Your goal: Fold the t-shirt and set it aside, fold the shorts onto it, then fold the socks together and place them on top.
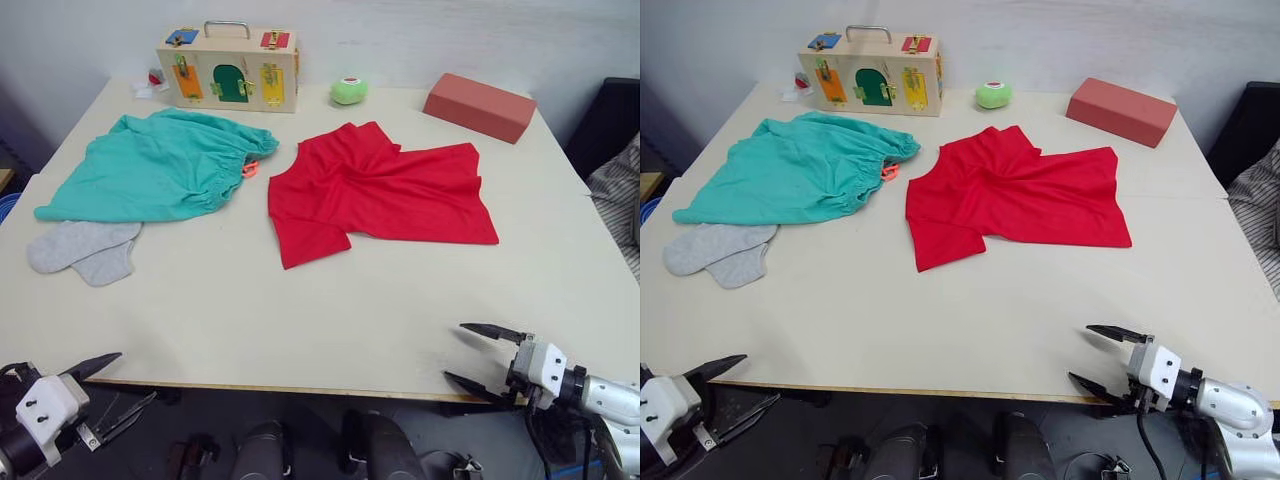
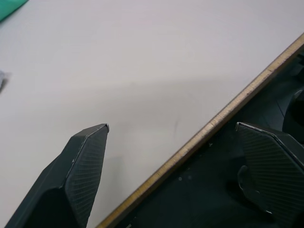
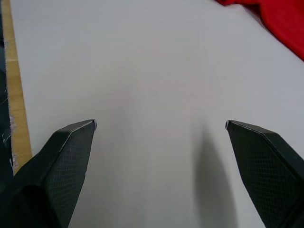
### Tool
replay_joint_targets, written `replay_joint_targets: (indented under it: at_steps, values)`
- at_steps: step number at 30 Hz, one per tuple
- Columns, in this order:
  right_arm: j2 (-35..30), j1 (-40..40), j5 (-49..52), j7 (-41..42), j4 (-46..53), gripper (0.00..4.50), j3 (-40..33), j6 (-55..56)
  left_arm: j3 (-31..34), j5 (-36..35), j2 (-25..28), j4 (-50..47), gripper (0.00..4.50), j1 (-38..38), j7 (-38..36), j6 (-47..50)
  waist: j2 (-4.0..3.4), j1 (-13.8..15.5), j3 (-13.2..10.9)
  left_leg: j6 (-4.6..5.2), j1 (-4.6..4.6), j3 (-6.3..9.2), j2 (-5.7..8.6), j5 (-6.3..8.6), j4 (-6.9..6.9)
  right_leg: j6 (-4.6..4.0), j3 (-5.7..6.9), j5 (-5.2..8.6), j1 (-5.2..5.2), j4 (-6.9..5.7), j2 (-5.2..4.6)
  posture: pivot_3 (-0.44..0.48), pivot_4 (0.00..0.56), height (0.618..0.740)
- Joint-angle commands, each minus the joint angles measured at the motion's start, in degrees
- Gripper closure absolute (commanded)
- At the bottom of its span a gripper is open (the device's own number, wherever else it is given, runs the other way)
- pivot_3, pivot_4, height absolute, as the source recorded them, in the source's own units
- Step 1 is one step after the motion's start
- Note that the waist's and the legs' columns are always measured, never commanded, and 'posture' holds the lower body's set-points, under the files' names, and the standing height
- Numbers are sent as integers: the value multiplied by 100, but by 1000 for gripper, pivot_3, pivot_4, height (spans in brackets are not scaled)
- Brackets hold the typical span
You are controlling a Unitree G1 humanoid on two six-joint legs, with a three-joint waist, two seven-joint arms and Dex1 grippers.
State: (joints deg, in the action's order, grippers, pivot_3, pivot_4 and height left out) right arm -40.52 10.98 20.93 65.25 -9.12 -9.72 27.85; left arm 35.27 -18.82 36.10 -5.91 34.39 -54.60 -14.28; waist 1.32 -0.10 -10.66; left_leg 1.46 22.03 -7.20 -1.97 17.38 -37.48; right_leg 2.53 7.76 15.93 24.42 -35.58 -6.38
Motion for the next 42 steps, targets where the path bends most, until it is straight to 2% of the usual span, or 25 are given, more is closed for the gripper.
replay_joint_targets:
  at_steps: [1,5,7,10,15,17,19,21,24,26,28,34,38,42]
  values:
    - [-2,23,77,-35,165,36,-94,5,103,-111,35,61,0,38,-3,-57,1,4,0,0,-1,0,0,0,0,0,1,0,-1,0,0,0,150,740]
    - [-11,38,114,-48,238,36,-120,-36,20,-1105,41,-612,0,155,-250,1015,1,7,0,0,-1,1,-1,0,-2,0,0,0,-2,-2,0,0,150,740]
    - [-59,-10,152,-86,304,36,-254,51,-24,-1598,273,-1084,0,209,-410,1691,1,8,0,0,-1,1,-1,0,-5,0,-1,0,-3,-3,0,0,150,740]
    - [-90,-323,214,-245,299,36,-416,-4,-30,-1736,470,-1364,0,-96,-363,2014,-10,9,-4,-1,-1,2,-1,0,-14,0,-1,0,-4,-9,0,0,150,740]
    - [-164,-999,161,-199,225,36,-264,-302,-571,-1394,848,-1495,0,-1382,-112,2158,-14,15,-4,-6,-8,4,-1,-4,-29,0,-1,0,-11,-30,1,0,150,740]
    - [-314,-1446,-111,-23,7,36,-65,-196,-1001,-1312,1114,-1508,0,-2171,-2,2482,-17,14,-4,-8,-7,3,-1,-4,-29,0,-3,0,-11,-30,1,0,150,740]
    - [-391,-2155,-422,-107,-462,36,135,-413,-1791,-873,1388,-1421,0,-3220,116,2819,-18,15,-6,-26,-5,1,3,-17,-33,1,-2,0,-10,-32,2,0,150,740]
    - [-416,-2845,-751,-163,-1016,36,382,-640,-2601,-270,1429,-1100,0,-4193,206,2969,-22,1,-6,-32,1,-1,6,-23,-53,10,-4,-6,-10,-40,4,0,150,740]
    - [-378,-3545,-1162,-186,-1748,36,665,-596,-3330,327,1300,-509,0,-5072,284,3042,-23,-22,-6,-34,-4,-11,7,-26,-48,12,-13,-7,-10,-42,6,0,150,740]
    - [-314,-4496,-1935,-444,-2872,36,1139,-717,-4148,1056,889,379,0,-6010,375,2880,-24,-21,-7,-43,-4,-22,-2,-30,-46,10,-17,-2,-4,-43,20,0,150,740]
    - [-255,-5193,-2436,-731,-3740,36,1446,-634,-4543,1415,529,963,0,-6554,464,2907,-26,-21,-11,-36,5,-45,1,-36,-60,14,-15,-5,12,-50,60,0,150,740]
    - [-210,-6472,-3178,-1311,-5546,36,1897,-764,-4797,1618,-31,1698,0,-7110,443,3053,-25,-61,-11,-36,8,-65,-21,-37,-58,21,-57,-9,19,-61,62,0,150,740]
    - [-209,-6874,-3485,-1406,-6133,36,2100,-900,-4947,1936,-147,2185,0,-7284,501,2982,-25,-58,-11,-36,4,-69,-23,-37,-69,21,-60,-9,12,-66,61,0,150,740]
    - [-177,-7102,-3567,-1223,-6436,0,2165,-1192,-4908,1964,-298,2586,860,-7425,537,3177,-24,-11,-10,-35,-11,-73,-18,-38,-81,26,-75,-12,3,-61,48,0,150,740]
